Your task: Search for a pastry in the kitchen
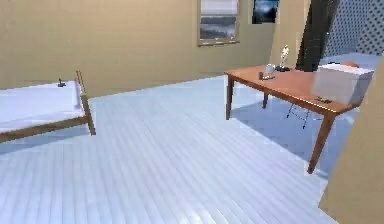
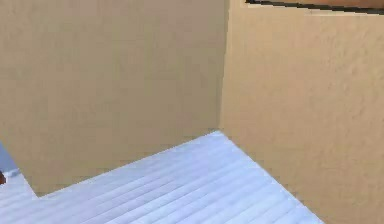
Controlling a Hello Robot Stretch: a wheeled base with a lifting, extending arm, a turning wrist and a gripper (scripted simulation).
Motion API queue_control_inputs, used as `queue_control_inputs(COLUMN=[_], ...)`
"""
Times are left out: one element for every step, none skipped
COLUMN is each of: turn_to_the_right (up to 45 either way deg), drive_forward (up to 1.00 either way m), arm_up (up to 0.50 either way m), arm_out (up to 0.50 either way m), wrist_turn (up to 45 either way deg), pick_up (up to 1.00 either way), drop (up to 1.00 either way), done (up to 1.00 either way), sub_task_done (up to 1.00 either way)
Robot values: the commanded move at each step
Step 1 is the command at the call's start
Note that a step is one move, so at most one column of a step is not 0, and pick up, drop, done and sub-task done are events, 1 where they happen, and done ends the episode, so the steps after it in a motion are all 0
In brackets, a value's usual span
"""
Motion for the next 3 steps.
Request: queue_control_inputs(turn_to_the_right=[0.0, -3.0, 0.0], drive_forward=[1.0, 0.0, 1.0], arm_up=[0.0, 0.0, 0.0], arm_out=[0.0, 0.0, 0.0], wrist_turn=[0.0, 0.0, 0.0], pick_up=[0.0, 0.0, 0.0], drop=[0.0, 0.0, 0.0], done=[0.0, 0.0, 0.0], sub_task_done=[0.0, 0.0, 0.0])
